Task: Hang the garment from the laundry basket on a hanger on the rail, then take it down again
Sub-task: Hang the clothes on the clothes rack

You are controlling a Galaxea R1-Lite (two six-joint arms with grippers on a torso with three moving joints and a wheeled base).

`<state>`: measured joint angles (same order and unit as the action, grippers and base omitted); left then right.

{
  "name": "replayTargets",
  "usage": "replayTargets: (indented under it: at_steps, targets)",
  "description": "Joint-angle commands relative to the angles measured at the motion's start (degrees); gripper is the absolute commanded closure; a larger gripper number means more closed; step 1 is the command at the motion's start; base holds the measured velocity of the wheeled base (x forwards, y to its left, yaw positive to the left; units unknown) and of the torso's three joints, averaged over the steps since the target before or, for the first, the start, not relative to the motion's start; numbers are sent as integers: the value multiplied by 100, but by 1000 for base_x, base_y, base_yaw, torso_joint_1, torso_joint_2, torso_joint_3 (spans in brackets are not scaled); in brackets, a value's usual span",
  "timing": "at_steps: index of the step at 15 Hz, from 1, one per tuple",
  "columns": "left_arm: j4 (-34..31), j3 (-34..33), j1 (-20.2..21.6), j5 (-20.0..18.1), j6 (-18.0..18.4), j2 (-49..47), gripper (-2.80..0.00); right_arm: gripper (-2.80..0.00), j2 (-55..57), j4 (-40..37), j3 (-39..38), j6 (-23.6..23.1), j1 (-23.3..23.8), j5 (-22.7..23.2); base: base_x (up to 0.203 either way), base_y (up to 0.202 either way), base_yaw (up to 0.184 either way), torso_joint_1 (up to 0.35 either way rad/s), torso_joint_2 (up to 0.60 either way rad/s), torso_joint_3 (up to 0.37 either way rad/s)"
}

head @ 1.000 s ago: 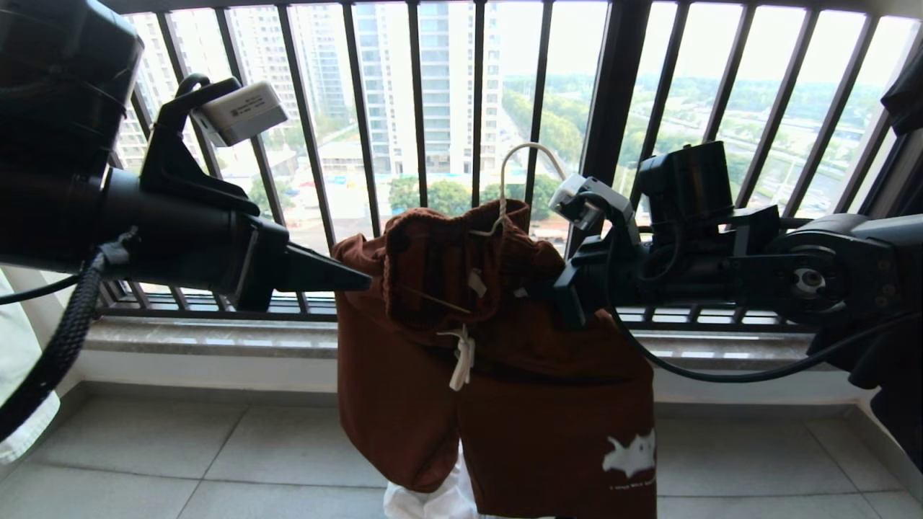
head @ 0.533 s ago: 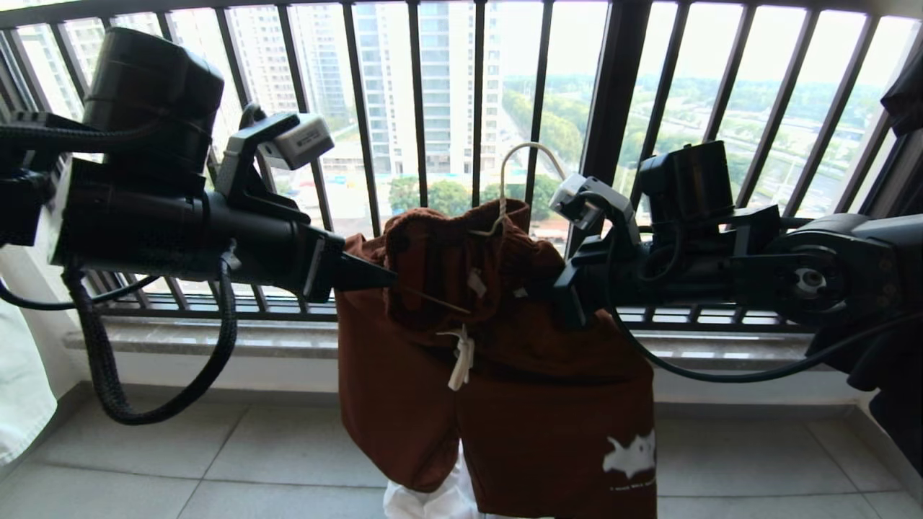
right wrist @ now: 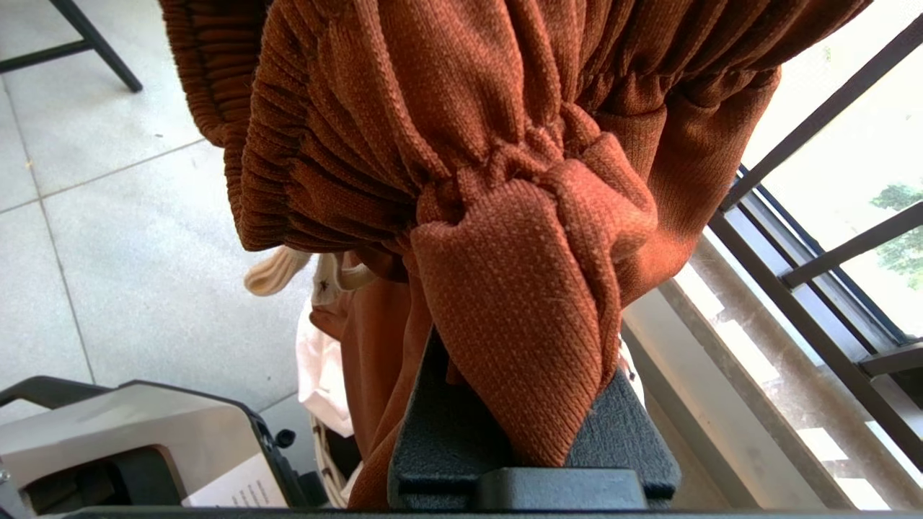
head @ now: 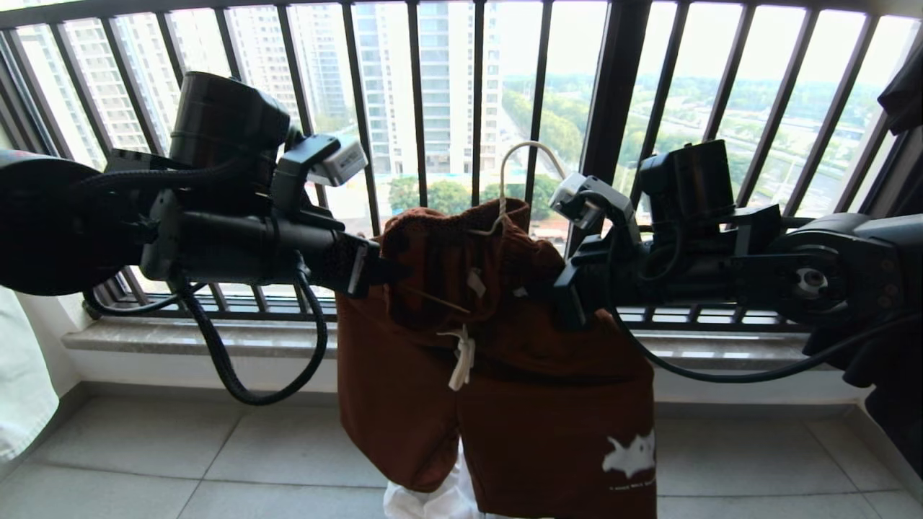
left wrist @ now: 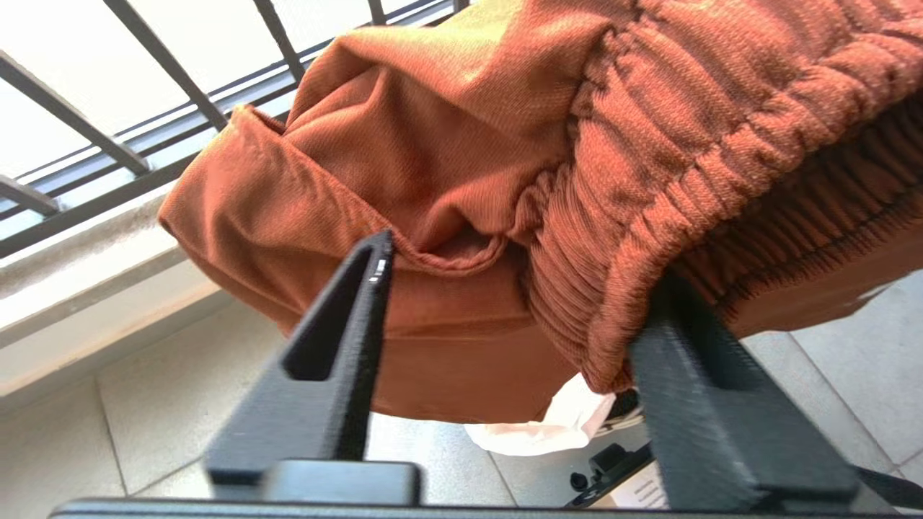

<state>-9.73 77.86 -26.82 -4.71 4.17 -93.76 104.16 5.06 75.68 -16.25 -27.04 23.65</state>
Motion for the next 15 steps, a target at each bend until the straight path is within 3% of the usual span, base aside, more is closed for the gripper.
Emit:
replayTargets:
  at_steps: [1,4,5,10,13,15]
  targets:
    - [1,31,-8,35,5,-90,0,0,-9,4,-9,-19,-3,17,0,0,0,0,0,0]
    - [6,142,1,68,4,-81,0,0,-9,4,-9,-10,-3,17,0,0,0,0,0,0]
    - [0,272,-5,233,-19,-60,0,0,-9,4,-1,-10,-3,17,0,0,0,0,0,0]
    - [-448,1419,-162,1421,-691,22,0,0,-1,4,17,-10,14,16,0,0,0,0,0,0]
    - [-1206,2164,-184,1902,-991,-146,0,0,8,4,17,-10,14,8,0,0,0,0,0,0]
    - [-1852,2628,-268,2503,-1288,-402,0,0,8,5,55,-4,35,-4,0,0,0,0,0,0]
